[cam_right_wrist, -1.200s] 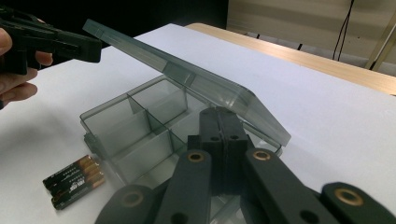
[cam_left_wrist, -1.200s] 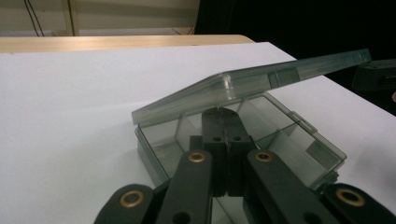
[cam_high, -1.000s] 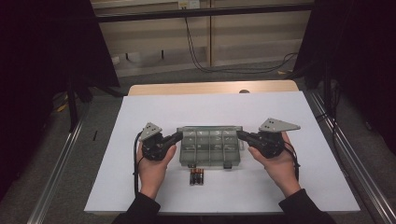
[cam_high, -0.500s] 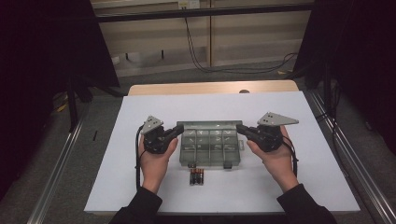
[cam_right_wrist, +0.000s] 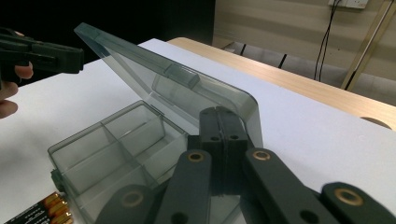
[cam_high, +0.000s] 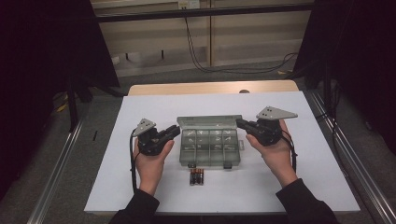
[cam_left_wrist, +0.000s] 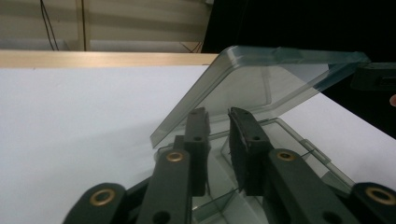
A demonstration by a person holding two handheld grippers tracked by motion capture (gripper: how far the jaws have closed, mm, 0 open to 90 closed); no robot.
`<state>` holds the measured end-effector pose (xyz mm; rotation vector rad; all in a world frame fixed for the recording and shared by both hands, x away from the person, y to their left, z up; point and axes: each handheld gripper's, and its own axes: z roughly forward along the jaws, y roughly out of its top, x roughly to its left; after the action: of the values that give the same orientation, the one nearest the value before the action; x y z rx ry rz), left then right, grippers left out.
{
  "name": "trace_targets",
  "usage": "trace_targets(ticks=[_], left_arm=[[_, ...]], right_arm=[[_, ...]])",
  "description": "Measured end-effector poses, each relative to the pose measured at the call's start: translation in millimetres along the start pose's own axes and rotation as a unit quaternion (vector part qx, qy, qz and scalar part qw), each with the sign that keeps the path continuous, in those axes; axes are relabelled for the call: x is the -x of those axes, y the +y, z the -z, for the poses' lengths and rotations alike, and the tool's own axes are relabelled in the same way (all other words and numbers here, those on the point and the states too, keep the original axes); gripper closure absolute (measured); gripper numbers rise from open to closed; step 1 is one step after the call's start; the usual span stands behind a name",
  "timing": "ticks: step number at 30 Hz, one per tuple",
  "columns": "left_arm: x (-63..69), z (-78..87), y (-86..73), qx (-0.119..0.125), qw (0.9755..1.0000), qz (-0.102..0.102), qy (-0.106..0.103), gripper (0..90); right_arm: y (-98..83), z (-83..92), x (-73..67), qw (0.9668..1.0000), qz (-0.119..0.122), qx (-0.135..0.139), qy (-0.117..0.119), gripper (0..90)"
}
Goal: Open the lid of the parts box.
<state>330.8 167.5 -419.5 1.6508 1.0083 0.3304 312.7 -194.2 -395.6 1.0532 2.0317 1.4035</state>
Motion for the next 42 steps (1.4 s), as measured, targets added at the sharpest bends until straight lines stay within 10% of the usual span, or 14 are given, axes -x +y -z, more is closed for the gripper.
trace_targets(ticks=[10,25,35,42], left_arm=[[-13.9,-26.6,1.8,-0.028,0.9984,0.007,0.049,43.9],[-5.2,-48.7,6.1,-0.029,0.9970,-0.043,0.058,73.9],[-6.0,-51.9,12.0,-0.027,0.9965,-0.032,0.072,83.2],[-8.0,-53.4,12.9,-0.026,0.9967,-0.026,0.072,83.3]], right_arm=[[4.0,-7.4,3.0,1.0000,-0.002,0.001,-0.006,90.0],[7.1,-11.4,11.2,0.9999,0.000,0.005,-0.012,90.0],[4.3,-11.1,17.4,0.9999,0.000,0.010,-0.007,89.9],[-11.4,1.8,24.0,0.9977,-0.039,0.055,-0.012,71.1]])
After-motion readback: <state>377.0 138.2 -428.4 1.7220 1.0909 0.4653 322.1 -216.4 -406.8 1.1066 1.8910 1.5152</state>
